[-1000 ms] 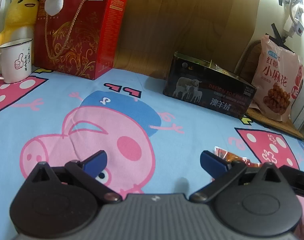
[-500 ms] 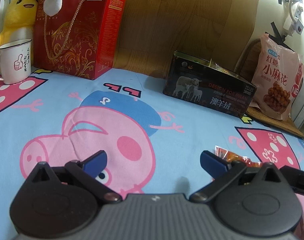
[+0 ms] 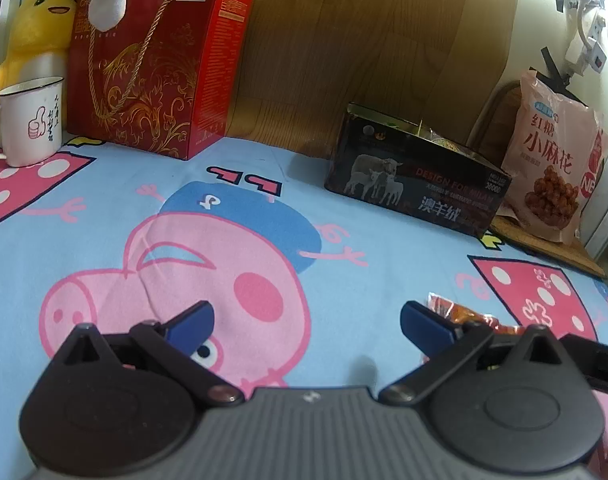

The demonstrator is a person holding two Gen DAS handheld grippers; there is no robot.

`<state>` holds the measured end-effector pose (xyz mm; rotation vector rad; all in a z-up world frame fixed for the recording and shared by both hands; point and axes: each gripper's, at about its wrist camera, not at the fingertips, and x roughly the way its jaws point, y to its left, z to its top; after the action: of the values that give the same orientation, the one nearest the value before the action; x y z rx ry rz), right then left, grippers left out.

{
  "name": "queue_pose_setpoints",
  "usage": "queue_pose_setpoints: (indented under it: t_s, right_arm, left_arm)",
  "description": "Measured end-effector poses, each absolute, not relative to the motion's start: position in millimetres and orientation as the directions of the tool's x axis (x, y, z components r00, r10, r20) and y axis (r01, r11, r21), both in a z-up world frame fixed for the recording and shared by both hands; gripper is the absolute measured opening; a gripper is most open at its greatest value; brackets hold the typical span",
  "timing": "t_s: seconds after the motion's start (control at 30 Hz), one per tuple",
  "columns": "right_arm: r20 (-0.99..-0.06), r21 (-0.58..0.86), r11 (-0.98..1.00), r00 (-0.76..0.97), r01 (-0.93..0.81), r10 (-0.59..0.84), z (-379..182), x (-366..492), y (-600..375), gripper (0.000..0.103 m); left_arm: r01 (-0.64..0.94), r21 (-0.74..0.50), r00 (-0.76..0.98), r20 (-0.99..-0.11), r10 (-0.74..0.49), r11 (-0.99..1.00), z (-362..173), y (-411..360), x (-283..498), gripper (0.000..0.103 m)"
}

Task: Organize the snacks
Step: 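Move the right gripper over the orange spicy snack bag, then close the right gripper on the orange snack bag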

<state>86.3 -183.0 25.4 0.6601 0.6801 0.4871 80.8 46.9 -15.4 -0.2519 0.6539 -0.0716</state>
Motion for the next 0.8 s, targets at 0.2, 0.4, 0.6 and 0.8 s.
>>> queue_pose_setpoints:
  t_s: [0.2, 0.4, 0.6, 0.8]
  right_arm:
    - [-0.425, 0.690, 0.696, 0.666, -0.200, 0.613, 25.2, 85.3, -180.6, 0.076]
    - [-0.431, 0.703, 0.684, 0.650, -0.193, 0.626, 23.3, 86.7, -181.4, 0.062]
    - [-0.442, 0.709, 0.678, 0.628, -0.194, 0.641, 22.2, 88.6, -178.9, 0.046]
    - [-0.457, 0.698, 0.689, 0.618, -0.196, 0.639, 21.8, 89.9, -175.5, 0.030]
  left_arm:
    - [0.019, -0.271, 0.794, -0.581, -0.180, 0.962, -14.6, 47.2, 78.8, 0.102]
    - [0.042, -0.274, 0.793, -0.575, -0.199, 0.961, -14.0, 45.3, 77.7, 0.096]
    - [0.071, -0.302, 0.792, -0.562, -0.238, 0.951, -13.8, 46.5, 76.3, 0.091]
    - [0.121, -0.328, 0.790, -0.539, -0.291, 0.937, -12.3, 45.0, 73.5, 0.091]
